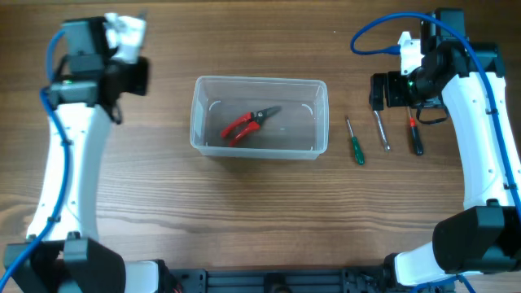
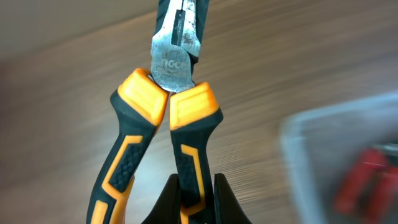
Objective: Pack container
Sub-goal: 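Carry the pliers with the left gripper and release into container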
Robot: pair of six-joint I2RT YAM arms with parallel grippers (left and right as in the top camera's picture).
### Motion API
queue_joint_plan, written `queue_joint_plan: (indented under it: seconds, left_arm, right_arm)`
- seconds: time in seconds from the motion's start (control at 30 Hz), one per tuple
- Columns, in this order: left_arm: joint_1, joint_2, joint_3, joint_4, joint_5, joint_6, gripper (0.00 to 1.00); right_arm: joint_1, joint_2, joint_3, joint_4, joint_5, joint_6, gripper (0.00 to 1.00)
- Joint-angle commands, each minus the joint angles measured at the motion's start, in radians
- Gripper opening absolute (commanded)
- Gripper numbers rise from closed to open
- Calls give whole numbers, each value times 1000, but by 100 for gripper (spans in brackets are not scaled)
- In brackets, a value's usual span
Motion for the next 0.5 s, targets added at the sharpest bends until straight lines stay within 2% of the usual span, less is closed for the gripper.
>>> queue_joint_plan:
  seconds: [0.0, 0.13, 0.2, 0.47]
  left_arm:
    - [-222, -35, 18, -18, 157, 115, 4]
    - [-448, 4, 18, -75, 156, 331, 4]
    - [-519, 53, 18, -132, 156, 395, 4]
    - [-568, 357, 18, -203, 153, 419, 4]
  right_arm:
    - [-4, 5, 2, 7, -16, 2, 100]
    - [-4, 5, 2, 7, -16, 2, 100]
    - [-4, 5, 2, 7, -16, 2, 100]
    - [-4, 5, 2, 4, -16, 2, 100]
